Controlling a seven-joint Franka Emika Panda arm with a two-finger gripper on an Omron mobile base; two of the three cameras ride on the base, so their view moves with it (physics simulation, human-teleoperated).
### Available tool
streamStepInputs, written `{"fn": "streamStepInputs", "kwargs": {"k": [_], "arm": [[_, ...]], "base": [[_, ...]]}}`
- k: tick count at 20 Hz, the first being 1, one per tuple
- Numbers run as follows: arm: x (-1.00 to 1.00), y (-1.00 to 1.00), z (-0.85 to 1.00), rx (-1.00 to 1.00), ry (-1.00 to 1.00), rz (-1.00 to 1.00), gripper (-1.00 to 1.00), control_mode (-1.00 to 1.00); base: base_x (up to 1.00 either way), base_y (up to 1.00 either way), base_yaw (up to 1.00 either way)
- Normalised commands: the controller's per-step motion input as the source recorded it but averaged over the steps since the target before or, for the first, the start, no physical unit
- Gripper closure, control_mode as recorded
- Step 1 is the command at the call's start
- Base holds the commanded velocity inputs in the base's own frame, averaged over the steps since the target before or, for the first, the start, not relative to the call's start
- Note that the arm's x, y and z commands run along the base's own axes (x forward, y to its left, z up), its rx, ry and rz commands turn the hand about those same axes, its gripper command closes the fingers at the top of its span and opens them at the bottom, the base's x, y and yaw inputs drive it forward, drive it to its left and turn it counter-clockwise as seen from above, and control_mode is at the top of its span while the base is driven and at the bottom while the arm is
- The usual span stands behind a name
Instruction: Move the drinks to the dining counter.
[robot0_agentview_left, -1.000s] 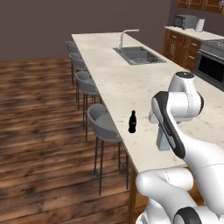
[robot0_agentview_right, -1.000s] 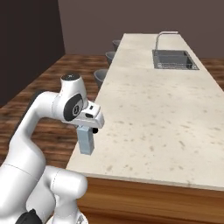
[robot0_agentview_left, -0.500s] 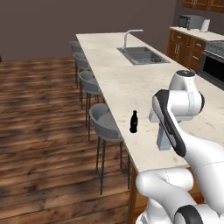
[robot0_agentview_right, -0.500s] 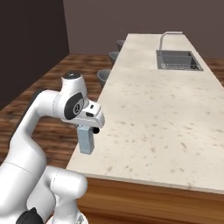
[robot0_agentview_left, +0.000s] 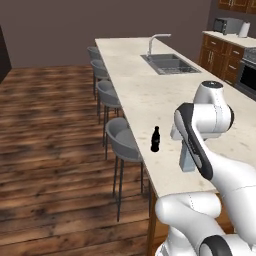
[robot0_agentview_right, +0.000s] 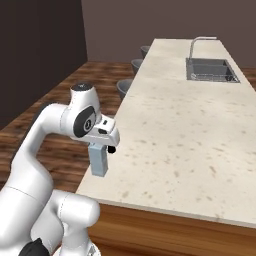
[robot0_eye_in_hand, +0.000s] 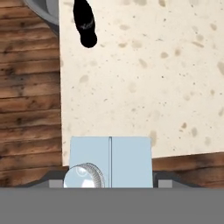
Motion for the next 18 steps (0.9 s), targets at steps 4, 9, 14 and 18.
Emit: {"fn": "streamStepInputs", "kwargs": {"k": [4, 9, 14, 18], "arm": [[0.41, 0.0, -0.12, 0.0, 0.0, 0.07, 1.0, -1.0], [0.89, -0.18, -0.12, 0.03, 0.0, 0.08, 1.0, -1.0], [0.39, -0.47, -0.01, 0.03, 0.01, 0.02, 1.0, -1.0], [0.21, -0.31, 0.0, 0.0, 0.05, 0.0, 1.0, -1.0]], "base": [[0.38, 0.0, 0.08], [0.0, 0.0, 0.0], [0.0, 0.0, 0.0], [0.0, 0.0, 0.0]]}}
